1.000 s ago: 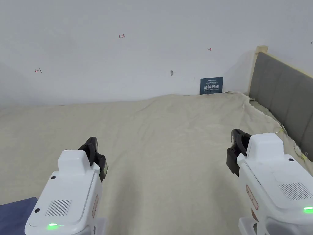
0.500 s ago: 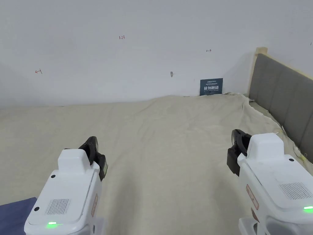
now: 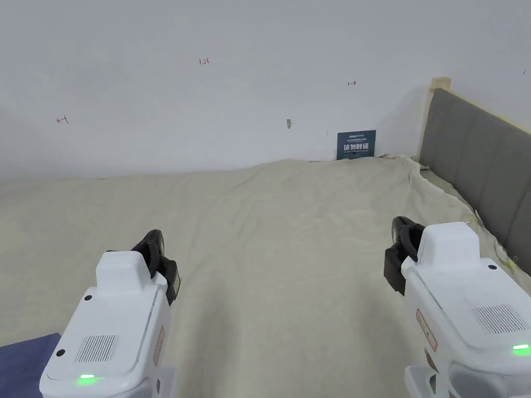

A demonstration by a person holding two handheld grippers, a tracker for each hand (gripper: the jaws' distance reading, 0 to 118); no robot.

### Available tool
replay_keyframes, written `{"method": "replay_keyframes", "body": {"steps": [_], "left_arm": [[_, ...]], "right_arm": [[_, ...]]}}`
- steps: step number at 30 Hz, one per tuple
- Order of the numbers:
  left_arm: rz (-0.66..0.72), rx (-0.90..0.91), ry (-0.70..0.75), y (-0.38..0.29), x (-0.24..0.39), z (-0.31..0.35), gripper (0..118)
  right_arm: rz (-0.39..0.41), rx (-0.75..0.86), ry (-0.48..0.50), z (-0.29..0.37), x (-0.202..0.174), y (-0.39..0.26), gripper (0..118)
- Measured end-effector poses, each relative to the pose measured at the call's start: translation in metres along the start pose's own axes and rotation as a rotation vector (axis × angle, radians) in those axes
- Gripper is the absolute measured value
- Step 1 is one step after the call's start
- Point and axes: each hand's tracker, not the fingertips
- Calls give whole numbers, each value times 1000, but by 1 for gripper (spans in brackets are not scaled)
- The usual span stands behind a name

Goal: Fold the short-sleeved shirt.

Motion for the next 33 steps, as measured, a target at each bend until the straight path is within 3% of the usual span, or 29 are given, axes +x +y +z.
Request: {"method": "replay_keyframes", "body": {"steps": [4, 6, 7, 8, 9, 10, 11, 13, 14, 18, 33], "left_arm": [[13, -14, 6, -1, 0, -2, 6], [17, -20, 11, -3, -1, -3, 17], [22, -22, 18, -4, -2, -3, 25], [29, -26, 26, -4, -2, -3, 36], [38, -28, 32, -5, -3, -3, 54], [50, -23, 34, -6, -5, -3, 68], [69, -18, 29, -6, -7, -2, 80], [96, -32, 19, -6, -10, -4, 114], [103, -33, 18, -6, -11, -4, 118], [92, -25, 29, -6, -12, -2, 118], [63, -7, 14, -5, -13, -3, 118]], "right_arm": [[3, -7, -17, -2, -1, -2, 0], [-3, -17, -17, -3, 0, -2, 6], [-6, -19, -20, -3, 0, -3, 19], [-8, -21, -18, -4, 0, -4, 39], [-9, -25, -19, -4, 1, -4, 70], [-11, -28, -21, -5, 1, -4, 88], [-11, -28, -23, -5, 1, -5, 99], [-13, -22, -19, -4, 2, -6, 105], [-16, -22, -18, -4, 2, -6, 105], [-27, -25, -15, -5, 2, -7, 118], [-35, -4, -19, -4, 1, -4, 118]]}}
